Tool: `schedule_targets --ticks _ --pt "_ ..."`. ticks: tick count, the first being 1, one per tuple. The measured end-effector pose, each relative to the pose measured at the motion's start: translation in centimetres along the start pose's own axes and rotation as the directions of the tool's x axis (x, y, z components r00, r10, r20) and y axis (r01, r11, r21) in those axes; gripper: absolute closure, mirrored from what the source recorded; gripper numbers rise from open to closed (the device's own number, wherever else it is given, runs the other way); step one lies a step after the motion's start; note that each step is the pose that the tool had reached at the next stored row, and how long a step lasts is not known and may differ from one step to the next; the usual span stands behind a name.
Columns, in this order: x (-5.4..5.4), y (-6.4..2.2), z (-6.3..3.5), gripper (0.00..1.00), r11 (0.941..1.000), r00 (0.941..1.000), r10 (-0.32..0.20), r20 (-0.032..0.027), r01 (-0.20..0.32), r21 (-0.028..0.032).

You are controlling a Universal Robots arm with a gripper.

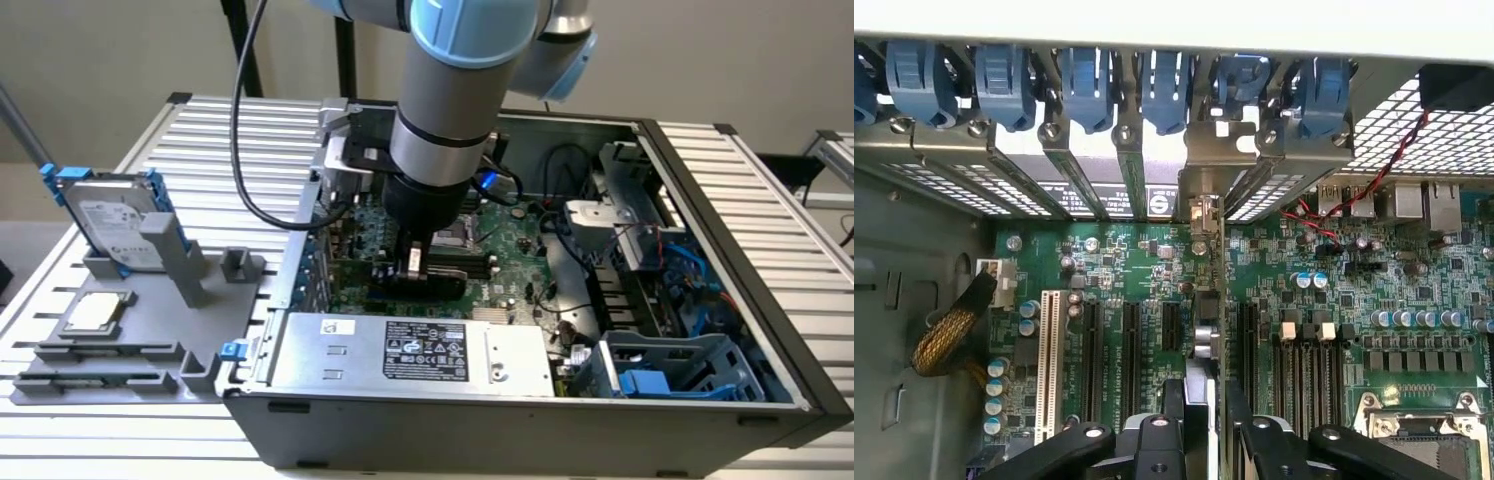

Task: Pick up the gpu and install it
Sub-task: 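Insert the gpu into the slot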

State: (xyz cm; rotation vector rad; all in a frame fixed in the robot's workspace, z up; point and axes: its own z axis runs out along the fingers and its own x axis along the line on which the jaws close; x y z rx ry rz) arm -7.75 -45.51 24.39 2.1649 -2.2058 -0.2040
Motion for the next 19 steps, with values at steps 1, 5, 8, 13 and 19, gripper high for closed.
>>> schedule_targets --ticks 1,5,8,13,19 --pt "0.0 0.00 0.00 0.73 1.0000 1.0000 0.000 0.0001 0.000 0.0000" --pt "0.0 0.03 -0.18 0.65 1.0000 1.0000 0.000 0.0003 0.000 0.0001" --pt "-0.1 0.12 -0.91 0.65 1.0000 1.0000 0.000 0.0002 0.000 0.0000" --pt "-0.2 0.38 -2.85 0.65 1.0000 1.0000 0.000 0.0001 0.000 0.0000" --pt "-0.3 1.04 -4.64 0.67 1.0000 1.0000 0.000 -0.0002 0.000 0.0000"
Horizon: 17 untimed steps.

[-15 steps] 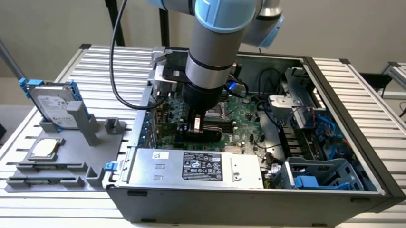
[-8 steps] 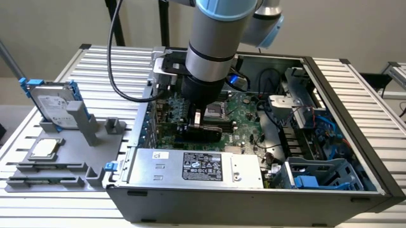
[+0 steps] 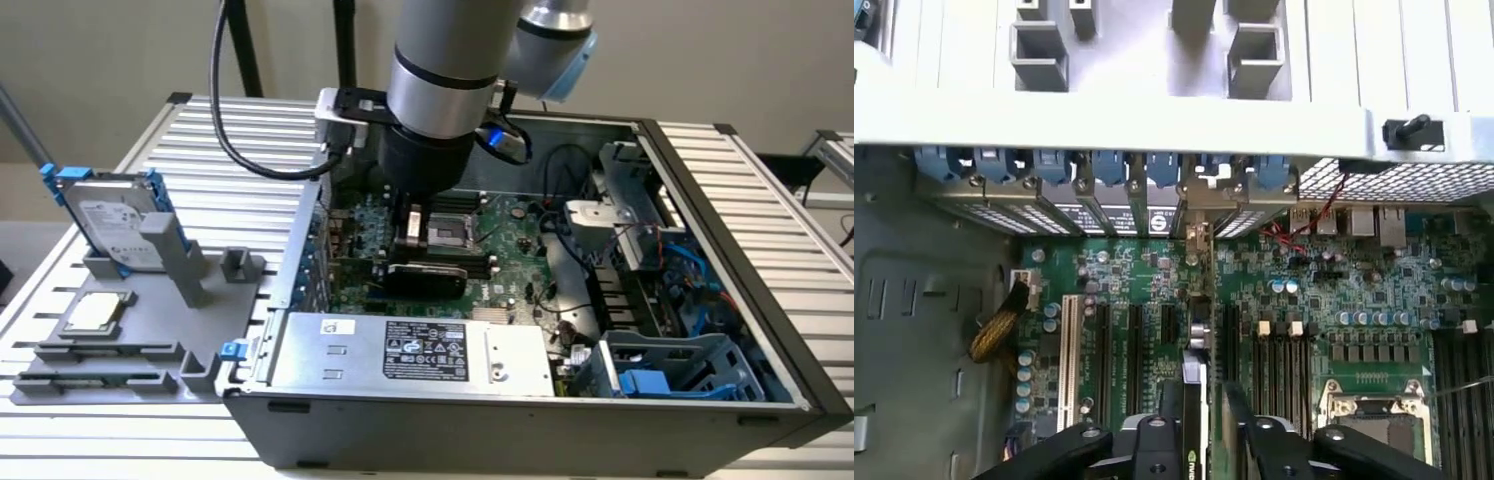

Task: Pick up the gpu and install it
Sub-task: 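Insert the gpu into the slot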

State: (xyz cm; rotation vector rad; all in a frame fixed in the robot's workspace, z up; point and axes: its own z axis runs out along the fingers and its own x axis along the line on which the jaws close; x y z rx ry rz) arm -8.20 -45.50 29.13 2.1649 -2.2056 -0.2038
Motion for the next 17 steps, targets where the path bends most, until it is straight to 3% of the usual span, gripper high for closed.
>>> schedule_targets --ticks 5,8,12,17 --pt "0.0 1.17 0.12 0.89 1.0000 1.0000 -0.004 -0.0036 0.004 -0.0019" --pt "0.0 1.66 0.16 0.89 0.9999 0.9999 -0.008 -0.0116 0.008 -0.0093" --pt "0.0 2.15 0.24 0.89 0.9996 0.9997 -0.014 -0.0204 0.014 -0.0250" --pt "0.0 2.72 0.31 0.89 0.9984 0.9994 -0.023 -0.0246 0.022 -0.0518"
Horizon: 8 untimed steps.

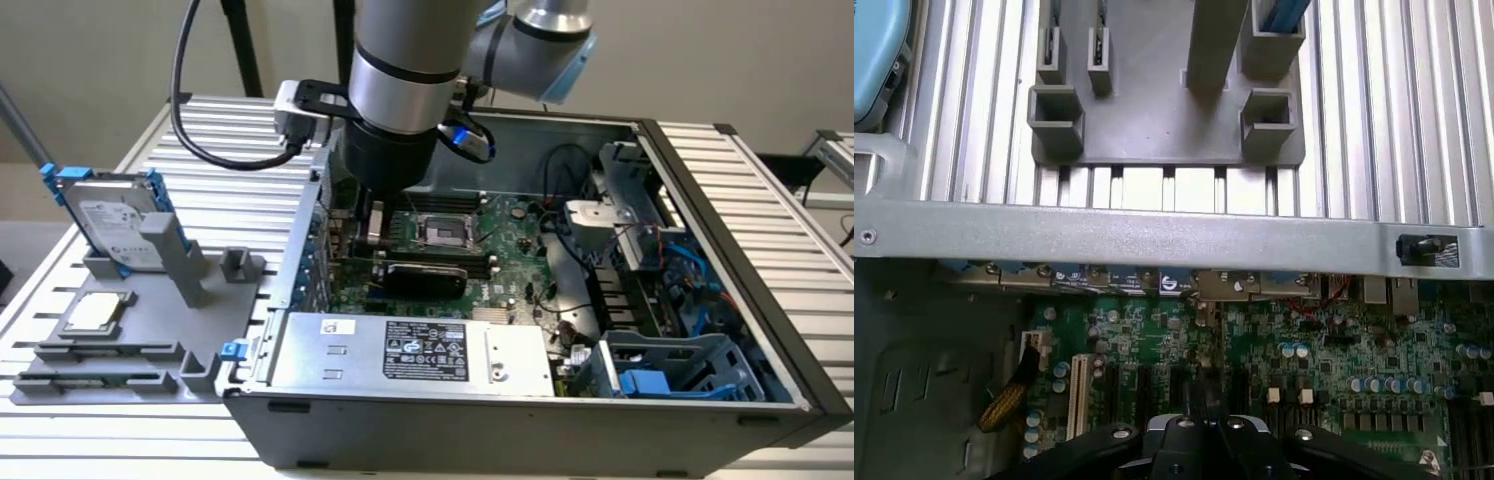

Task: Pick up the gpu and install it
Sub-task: 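Insert the gpu into the slot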

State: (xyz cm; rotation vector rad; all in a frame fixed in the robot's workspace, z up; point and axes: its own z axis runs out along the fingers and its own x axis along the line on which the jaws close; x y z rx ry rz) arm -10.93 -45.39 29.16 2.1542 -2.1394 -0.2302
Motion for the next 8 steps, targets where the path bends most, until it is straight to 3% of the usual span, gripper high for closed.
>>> schedule_targets --ticks 8 --pt "-0.62 0.69 0.14 0.89 0.9990 1.0000 -0.008 -0.0026 0.008 -0.0431"
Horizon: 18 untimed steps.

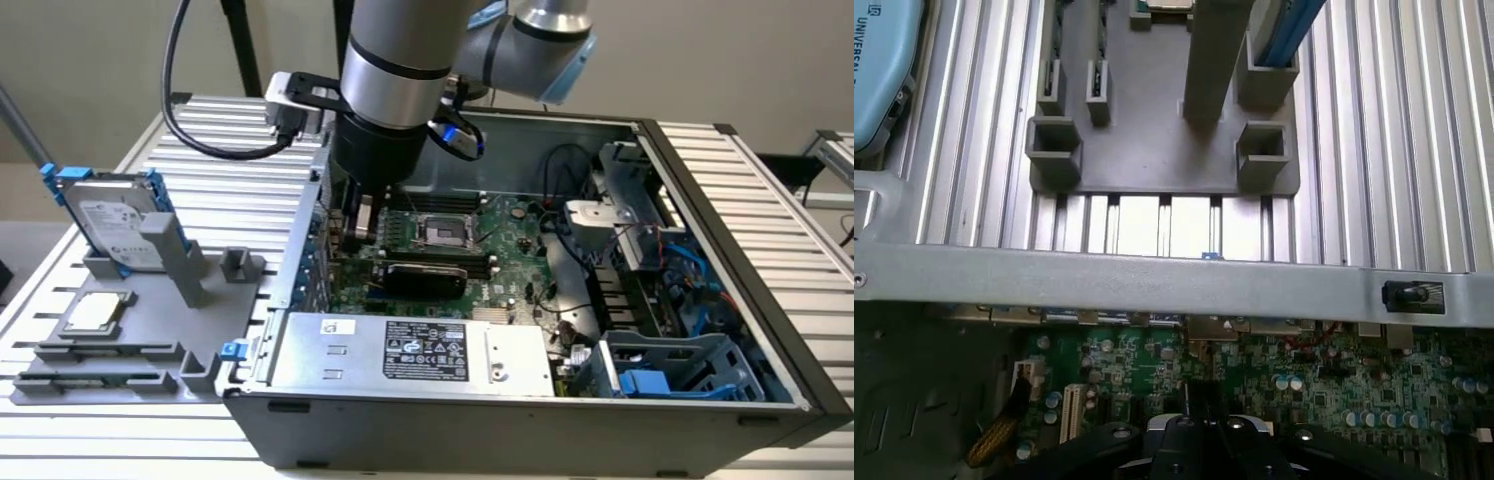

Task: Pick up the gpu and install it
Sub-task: 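Insert the gpu into the slot, then press down on the gpu until it lock into place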

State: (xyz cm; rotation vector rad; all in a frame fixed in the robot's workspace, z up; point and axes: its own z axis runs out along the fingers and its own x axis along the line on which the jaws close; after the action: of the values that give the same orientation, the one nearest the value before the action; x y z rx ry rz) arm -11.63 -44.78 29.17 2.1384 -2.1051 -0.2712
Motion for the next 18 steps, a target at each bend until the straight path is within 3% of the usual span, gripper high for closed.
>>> schedule_targets --ticks 4,7,14,18 --pt "-0.20 0.33 0.09 0.89 0.9999 1.0000 0.000 -0.0012 0.000 -0.0152" --pt "-0.21 0.51 0.11 0.89 0.9997 1.0000 0.001 -0.0085 -0.002 -0.0261" --pt "-0.18 0.60 -0.01 0.89 0.9994 0.9997 0.005 -0.0233 -0.006 -0.0340" --pt "-0.16 0.66 -0.03 0.89 0.9993 0.9997 0.006 -0.0256 -0.007 -0.0380"
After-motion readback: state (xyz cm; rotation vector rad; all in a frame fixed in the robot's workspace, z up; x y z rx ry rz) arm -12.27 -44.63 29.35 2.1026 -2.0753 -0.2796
